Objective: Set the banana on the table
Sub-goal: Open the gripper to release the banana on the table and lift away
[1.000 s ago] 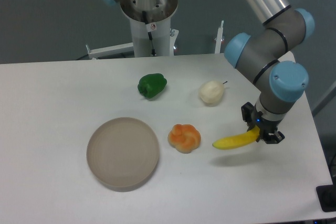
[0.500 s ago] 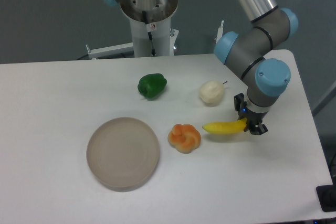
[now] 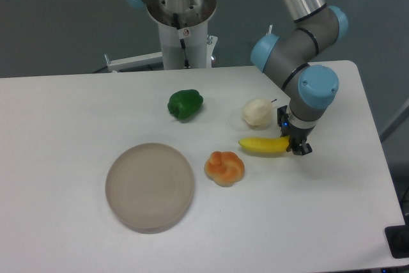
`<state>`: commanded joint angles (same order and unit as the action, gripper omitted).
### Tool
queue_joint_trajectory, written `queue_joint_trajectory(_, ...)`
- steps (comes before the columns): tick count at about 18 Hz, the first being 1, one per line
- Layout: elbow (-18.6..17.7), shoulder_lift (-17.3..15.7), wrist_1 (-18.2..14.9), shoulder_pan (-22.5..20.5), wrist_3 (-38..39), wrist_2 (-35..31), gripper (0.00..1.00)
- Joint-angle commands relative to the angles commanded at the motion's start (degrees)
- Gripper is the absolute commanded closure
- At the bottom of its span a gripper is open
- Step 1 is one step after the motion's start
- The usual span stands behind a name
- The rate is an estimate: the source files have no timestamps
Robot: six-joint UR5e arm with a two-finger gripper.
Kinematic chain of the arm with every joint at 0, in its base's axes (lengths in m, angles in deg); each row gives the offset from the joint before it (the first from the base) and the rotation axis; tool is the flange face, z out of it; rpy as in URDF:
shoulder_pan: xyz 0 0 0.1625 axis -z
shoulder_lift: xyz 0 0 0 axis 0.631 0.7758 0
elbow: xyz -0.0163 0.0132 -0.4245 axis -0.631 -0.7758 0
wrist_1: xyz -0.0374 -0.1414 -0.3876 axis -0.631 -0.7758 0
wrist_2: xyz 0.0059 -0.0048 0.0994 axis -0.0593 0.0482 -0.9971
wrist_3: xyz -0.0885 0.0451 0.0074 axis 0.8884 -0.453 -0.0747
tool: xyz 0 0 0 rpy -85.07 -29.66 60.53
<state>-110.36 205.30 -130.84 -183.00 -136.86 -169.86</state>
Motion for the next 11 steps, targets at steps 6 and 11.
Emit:
queue_joint_trajectory(6,2.8,0.0,-1.0,0.1,1.1,-0.3,0.00)
queue_joint_trajectory(11,10.6,1.2,-7.4,-0.1,5.4,0.5,0.00)
